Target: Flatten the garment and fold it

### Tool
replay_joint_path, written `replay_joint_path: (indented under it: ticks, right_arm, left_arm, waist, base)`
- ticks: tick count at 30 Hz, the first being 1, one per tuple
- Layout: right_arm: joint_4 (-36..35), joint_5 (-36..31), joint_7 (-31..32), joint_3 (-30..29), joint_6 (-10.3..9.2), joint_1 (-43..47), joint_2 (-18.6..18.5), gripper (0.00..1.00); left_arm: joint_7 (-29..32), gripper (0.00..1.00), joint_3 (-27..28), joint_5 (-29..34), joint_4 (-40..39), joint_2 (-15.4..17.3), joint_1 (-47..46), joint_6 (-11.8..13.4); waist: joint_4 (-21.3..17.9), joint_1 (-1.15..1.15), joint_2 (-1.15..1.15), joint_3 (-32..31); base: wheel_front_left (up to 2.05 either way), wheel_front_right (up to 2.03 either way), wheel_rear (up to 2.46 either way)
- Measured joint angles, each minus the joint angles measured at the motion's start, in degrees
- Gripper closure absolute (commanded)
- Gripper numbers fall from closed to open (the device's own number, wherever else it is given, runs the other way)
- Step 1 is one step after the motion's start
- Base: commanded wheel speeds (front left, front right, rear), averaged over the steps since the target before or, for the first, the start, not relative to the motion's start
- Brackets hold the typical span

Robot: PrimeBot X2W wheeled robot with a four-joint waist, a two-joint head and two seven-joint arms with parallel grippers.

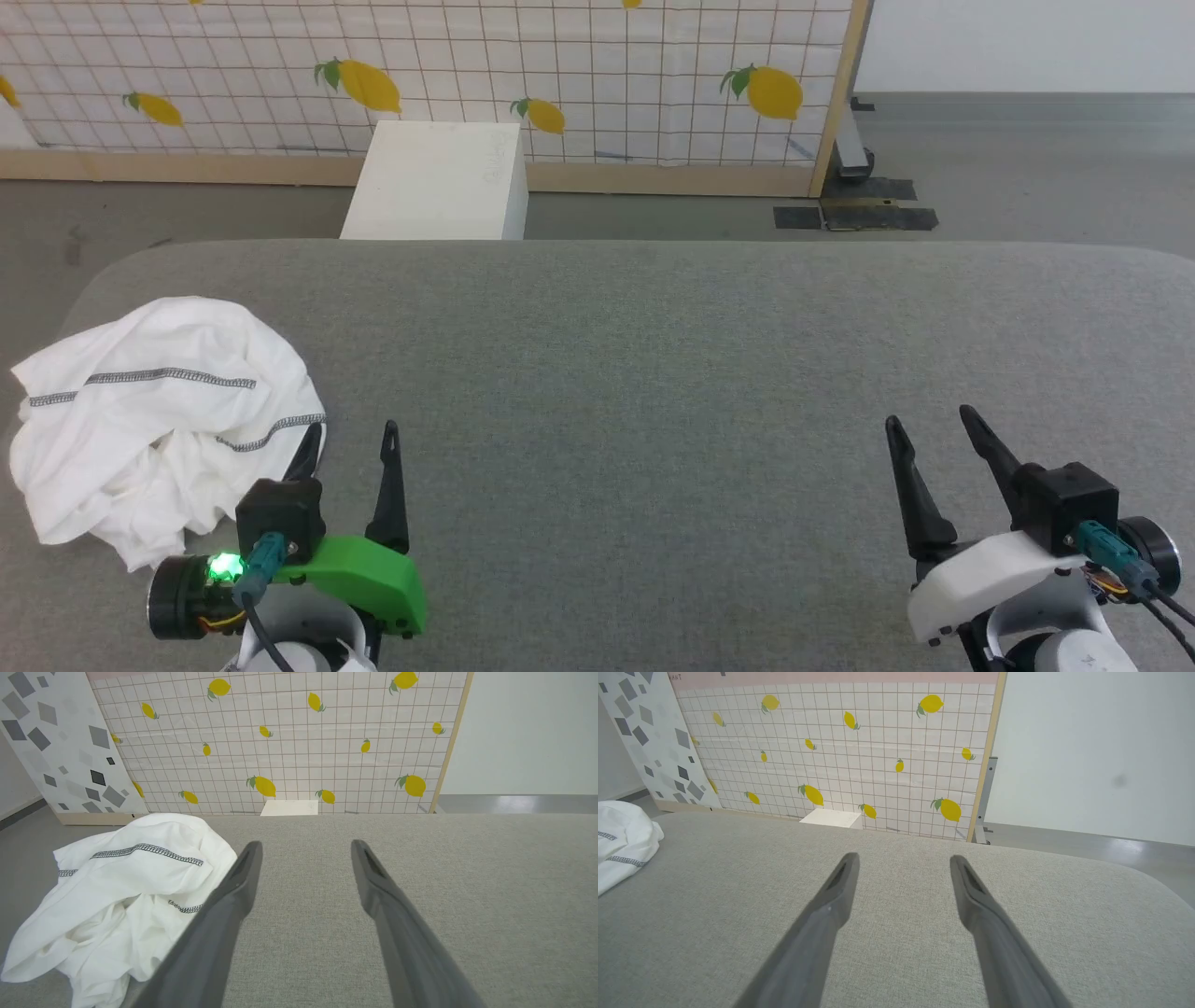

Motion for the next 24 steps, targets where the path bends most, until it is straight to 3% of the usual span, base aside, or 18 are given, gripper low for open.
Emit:
replay_joint_path:
  ticks: [24]
  right_arm:
    - [2.22, 3.18, -2.92, 0.27, 0.00, 1.01, 0.01, 0.00]
  left_arm:
    - [-2.78, 0.00, -0.09, -1.38, 0.80, 0.00, 0.20, 1.10]
  waist:
    - [7.43, 0.00, 0.00, 0.11]
  base:
    - [0.00, 0.00, 0.00]
